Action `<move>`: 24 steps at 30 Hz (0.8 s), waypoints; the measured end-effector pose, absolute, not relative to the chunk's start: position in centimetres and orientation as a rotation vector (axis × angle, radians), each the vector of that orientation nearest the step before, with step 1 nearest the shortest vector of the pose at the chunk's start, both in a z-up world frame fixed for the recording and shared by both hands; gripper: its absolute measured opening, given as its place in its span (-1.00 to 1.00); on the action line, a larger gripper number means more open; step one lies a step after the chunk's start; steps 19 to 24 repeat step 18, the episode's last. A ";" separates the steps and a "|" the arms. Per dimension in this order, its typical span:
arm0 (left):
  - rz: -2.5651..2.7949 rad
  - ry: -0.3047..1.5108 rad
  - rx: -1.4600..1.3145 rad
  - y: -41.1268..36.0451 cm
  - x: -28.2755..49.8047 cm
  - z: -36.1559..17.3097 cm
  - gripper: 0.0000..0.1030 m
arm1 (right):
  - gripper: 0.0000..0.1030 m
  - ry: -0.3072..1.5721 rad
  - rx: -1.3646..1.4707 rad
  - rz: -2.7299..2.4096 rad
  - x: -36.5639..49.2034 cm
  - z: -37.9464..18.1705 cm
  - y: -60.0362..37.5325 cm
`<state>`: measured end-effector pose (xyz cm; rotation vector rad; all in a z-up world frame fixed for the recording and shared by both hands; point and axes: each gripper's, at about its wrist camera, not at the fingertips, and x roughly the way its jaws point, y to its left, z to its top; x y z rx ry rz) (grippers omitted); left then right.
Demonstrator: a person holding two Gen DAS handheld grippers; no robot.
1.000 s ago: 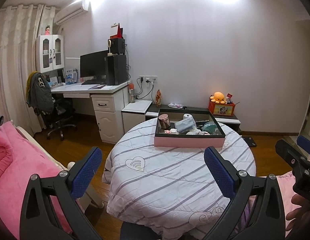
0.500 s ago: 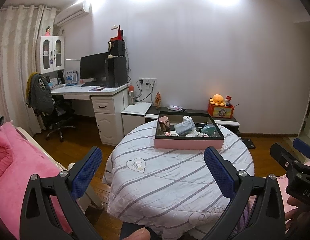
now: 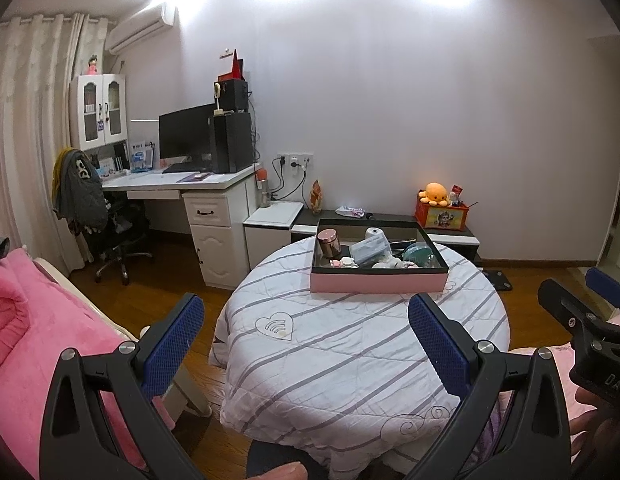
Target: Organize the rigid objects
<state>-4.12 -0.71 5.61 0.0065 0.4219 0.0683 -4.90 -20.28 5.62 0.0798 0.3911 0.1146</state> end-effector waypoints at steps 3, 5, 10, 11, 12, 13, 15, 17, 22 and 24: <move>0.063 0.425 0.002 -0.7 -4.1 5.6 1.00 | 1.00 0.392 0.080 0.115 -4.9 5.6 -20.2; 0.055 0.426 -0.001 -0.6 -4.2 5.5 1.00 | 1.00 0.395 0.080 0.115 -4.9 5.7 -20.2; 0.080 0.393 0.030 -0.8 -4.9 5.7 1.00 | 1.00 0.401 0.077 0.119 -4.5 5.8 -20.1; 0.074 0.393 0.029 -0.8 -5.0 5.7 1.00 | 1.00 0.401 0.077 0.120 -4.5 5.8 -20.1; 0.067 0.392 0.026 -0.8 -5.0 5.8 1.00 | 1.00 0.401 0.077 0.121 -4.5 5.8 -20.1; 0.064 0.388 0.025 -0.8 -5.1 5.8 1.00 | 1.00 0.401 0.076 0.120 -4.5 5.8 -20.1; 0.061 0.380 0.026 -0.8 -5.2 5.8 1.00 | 1.00 0.401 0.076 0.120 -4.5 5.8 -20.1; 0.058 0.376 0.022 -0.7 -5.3 5.8 1.00 | 1.00 0.402 0.077 0.120 -4.5 5.8 -20.1; 0.053 0.377 0.016 -0.6 -5.3 5.8 1.00 | 1.00 0.402 0.076 0.120 -4.5 5.8 -20.0; 0.053 0.377 0.016 -0.6 -5.3 5.8 1.00 | 1.00 0.402 0.076 0.120 -4.5 5.8 -20.0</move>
